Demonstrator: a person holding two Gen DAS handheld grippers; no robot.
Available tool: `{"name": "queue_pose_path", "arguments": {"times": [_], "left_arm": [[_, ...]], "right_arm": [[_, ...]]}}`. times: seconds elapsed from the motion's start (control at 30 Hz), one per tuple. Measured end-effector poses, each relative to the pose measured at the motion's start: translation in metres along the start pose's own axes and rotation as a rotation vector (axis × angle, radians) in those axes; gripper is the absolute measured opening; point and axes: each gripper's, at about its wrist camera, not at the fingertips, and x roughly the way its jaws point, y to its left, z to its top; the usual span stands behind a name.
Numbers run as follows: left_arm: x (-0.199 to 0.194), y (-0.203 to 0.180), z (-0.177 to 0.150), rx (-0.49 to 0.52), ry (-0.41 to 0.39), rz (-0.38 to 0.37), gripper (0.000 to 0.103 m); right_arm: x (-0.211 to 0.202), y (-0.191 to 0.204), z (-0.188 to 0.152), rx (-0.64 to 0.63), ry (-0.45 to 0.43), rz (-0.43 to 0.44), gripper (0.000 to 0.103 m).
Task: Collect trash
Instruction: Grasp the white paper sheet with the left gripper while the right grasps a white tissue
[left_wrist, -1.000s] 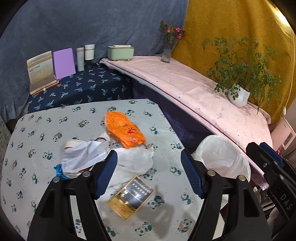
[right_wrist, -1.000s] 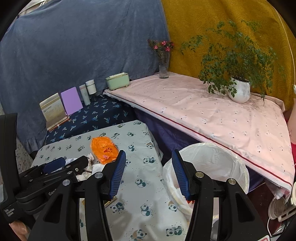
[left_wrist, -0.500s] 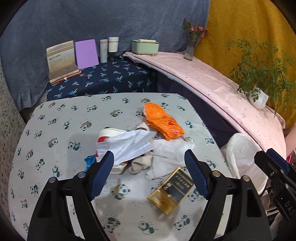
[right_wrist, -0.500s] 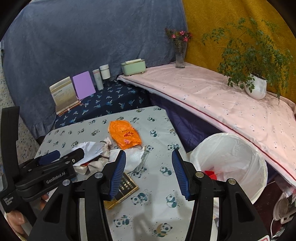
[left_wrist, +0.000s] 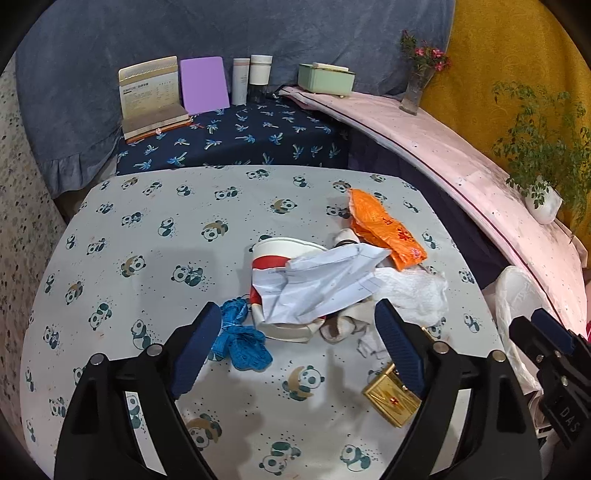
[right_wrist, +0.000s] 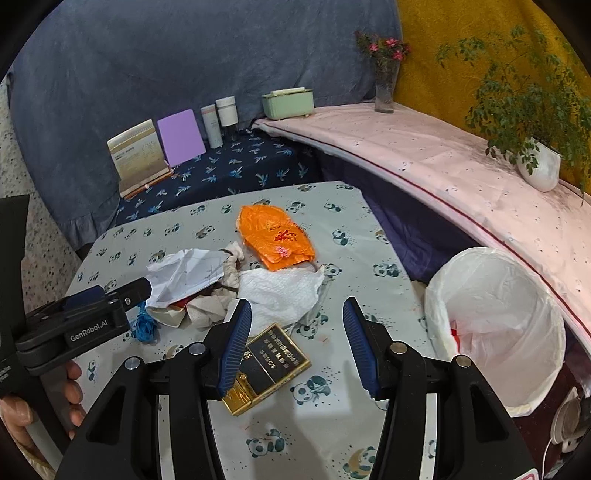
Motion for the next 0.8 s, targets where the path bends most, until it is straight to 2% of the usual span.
{"name": "queue_pose_path", "arguments": {"times": [0.53,0.7,0.77,0.8], "left_arm": [[0.048,0.008,0.013,0.019,0.047,-0.032,0.081],[0.060,0.003,0.014,0.046,0.083,-0.070,0.061],[0.060,0.000,0.013,0.060,0.082,-0.070,0.058],[0.059,-0.002,0.012,0.072,0.078,-0.070,0.045]], "right_arm": [[0.083,0.025,0.003,-0.042,0.106,0.006,0.050],[0.107,0.027,0.000,-0.048,0.140,-0.005,0.048],[0.114,0.027,-0.002,-0.048,0.157,-0.008,0.040],[0.118,0.026,-0.003,-0.049,0.168,-0.007,0.038]]}}
